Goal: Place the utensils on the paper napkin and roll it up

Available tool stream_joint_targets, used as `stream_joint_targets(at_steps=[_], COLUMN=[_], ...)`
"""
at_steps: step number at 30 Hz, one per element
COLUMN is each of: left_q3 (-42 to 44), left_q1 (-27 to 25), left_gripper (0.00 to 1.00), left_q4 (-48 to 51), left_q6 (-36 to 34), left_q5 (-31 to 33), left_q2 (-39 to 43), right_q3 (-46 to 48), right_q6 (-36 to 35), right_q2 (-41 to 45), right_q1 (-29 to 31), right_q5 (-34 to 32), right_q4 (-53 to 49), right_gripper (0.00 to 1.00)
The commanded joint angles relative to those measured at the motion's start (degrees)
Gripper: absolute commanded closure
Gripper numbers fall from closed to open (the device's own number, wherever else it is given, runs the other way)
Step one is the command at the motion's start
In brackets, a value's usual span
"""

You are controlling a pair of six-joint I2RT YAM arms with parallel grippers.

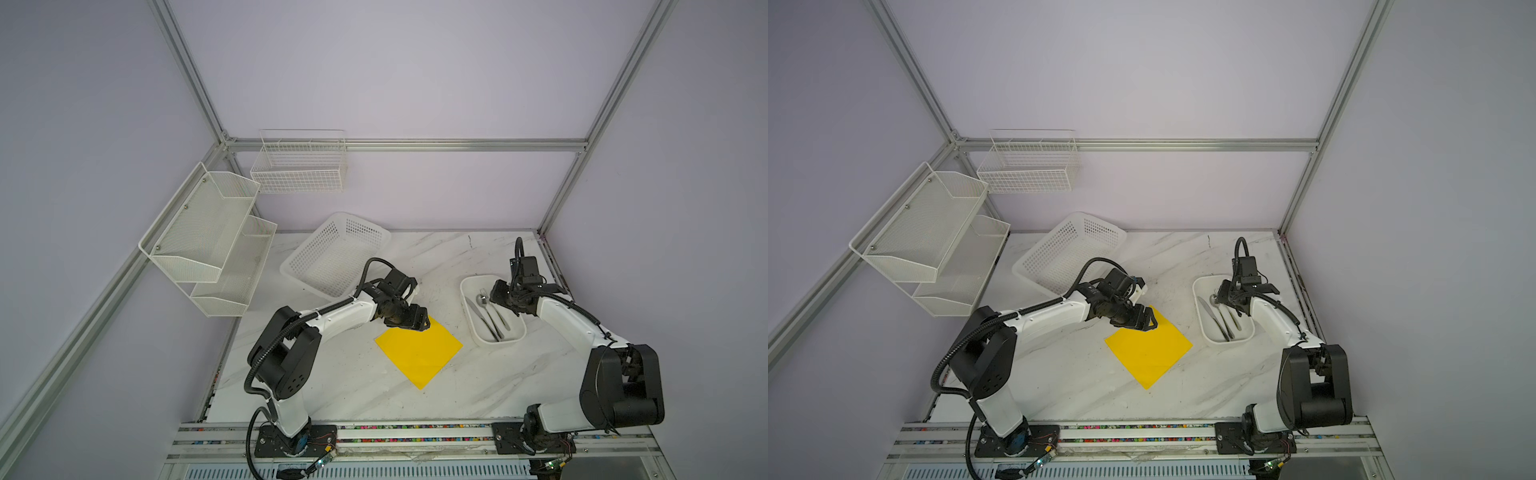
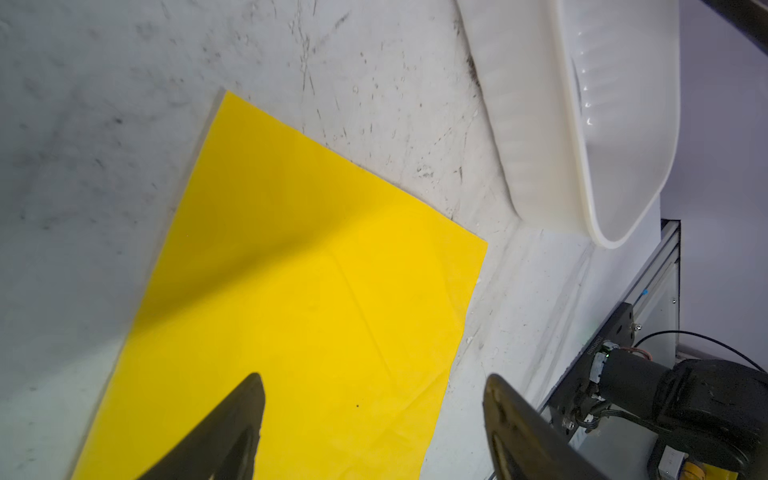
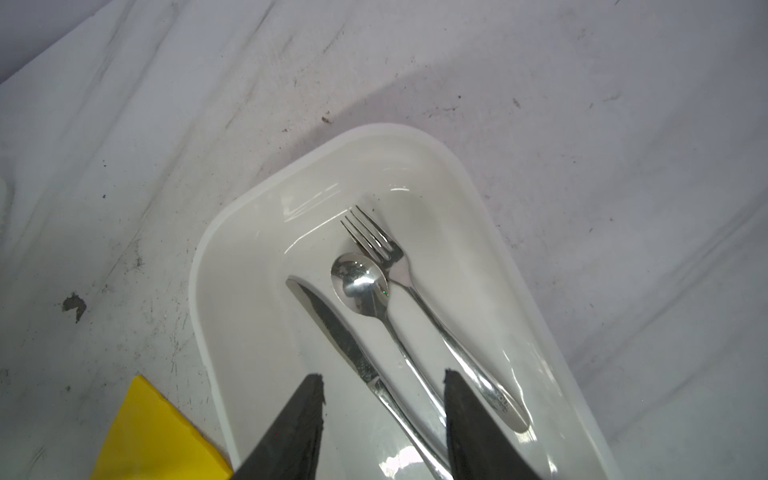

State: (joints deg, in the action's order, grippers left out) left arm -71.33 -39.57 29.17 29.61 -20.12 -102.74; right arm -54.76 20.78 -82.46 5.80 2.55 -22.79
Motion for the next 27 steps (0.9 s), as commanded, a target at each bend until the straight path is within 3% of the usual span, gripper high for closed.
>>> stream_joint_targets(at_steps=[1,11,21,27], left_q3=[2.4,10.3,14.0,12.4], left_q1=[-0.6,-0.2,1.8,4.4], left_gripper=[0.2,0.21,0.2,0.2], left_q4=[-3.4,-4.7,-4.5,-3.0], left_q6=[3.1,5.3,5.0,2.1], left_q5=[1.2,5.5,7.5,7.9], left_q2=[-0.3,1.1,1.7,1.7], right_q3=[1.0,-0.5,-5.3,-9.9], right_q6=[0.6,-0.3,-3.2,-4.4], right_q2=[0.5,-1.4,-11.2,-17.3], right_q1=[-0.1,-0.1,-0.4,-0.4], right_q5=[-0.2,-1.3,-0.4,-4.3], right_q4=[-1.5,-3.8,-7.4,-8.7], right_gripper=[0.51,0.51,0.59,0.6])
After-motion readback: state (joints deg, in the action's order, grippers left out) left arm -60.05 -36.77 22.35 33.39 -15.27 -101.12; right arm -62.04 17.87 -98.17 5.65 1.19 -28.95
